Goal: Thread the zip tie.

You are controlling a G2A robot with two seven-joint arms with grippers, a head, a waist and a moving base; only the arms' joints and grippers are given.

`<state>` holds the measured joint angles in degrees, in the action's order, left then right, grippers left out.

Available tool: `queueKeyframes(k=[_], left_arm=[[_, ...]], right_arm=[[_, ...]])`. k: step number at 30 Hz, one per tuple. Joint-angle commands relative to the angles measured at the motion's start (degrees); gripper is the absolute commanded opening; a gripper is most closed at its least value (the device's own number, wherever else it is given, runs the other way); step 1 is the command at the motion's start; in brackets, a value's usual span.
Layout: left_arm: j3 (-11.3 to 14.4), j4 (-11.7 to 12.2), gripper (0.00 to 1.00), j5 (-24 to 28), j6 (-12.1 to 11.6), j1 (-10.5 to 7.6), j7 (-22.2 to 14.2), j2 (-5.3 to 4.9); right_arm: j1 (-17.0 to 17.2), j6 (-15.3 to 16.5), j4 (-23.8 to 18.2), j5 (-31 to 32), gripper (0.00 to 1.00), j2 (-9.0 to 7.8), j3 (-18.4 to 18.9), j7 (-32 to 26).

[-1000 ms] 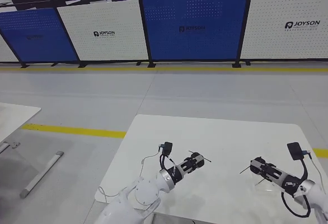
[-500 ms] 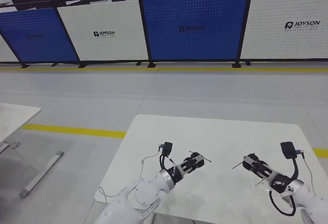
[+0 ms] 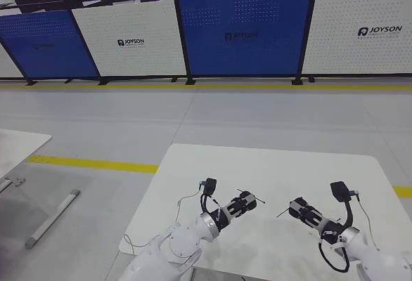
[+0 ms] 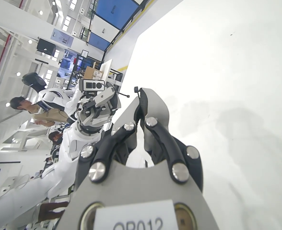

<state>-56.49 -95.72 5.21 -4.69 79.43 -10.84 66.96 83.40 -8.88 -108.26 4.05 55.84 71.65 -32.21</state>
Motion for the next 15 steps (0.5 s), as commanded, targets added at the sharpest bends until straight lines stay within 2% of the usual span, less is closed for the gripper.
queueKeyframes(k=[1,5,8,11,13,15], left_arm=[[0.0,0.0,0.0,0.0,0.0,0.0,0.0,0.0],[0.0,0.0,0.0,0.0,0.0,0.0,0.0,0.0],[0.0,0.0,0.0,0.0,0.0,0.0,0.0,0.0],[0.0,0.0,0.0,0.0,0.0,0.0,0.0,0.0],[0.0,0.0,0.0,0.0,0.0,0.0,0.0,0.0],[0.0,0.0,0.0,0.0,0.0,0.0,0.0,0.0]], right_arm=[[0.57,1.67,0.26,-1.82,0.0,0.09,0.6,0.7],[3.1,6.44,0.8,-4.41,0.0,0.17,2.67,3.74],[5.32,8.64,0.41,-4.21,0.0,0.25,3.19,5.9],[6.13,7.89,-0.36,-1.78,0.0,0.55,1.92,8.87],[4.99,6.1,-0.02,-0.05,0.0,0.9,0.27,10.15],[4.73,5.76,0.04,0.13,0.0,0.96,0.01,10.29]])
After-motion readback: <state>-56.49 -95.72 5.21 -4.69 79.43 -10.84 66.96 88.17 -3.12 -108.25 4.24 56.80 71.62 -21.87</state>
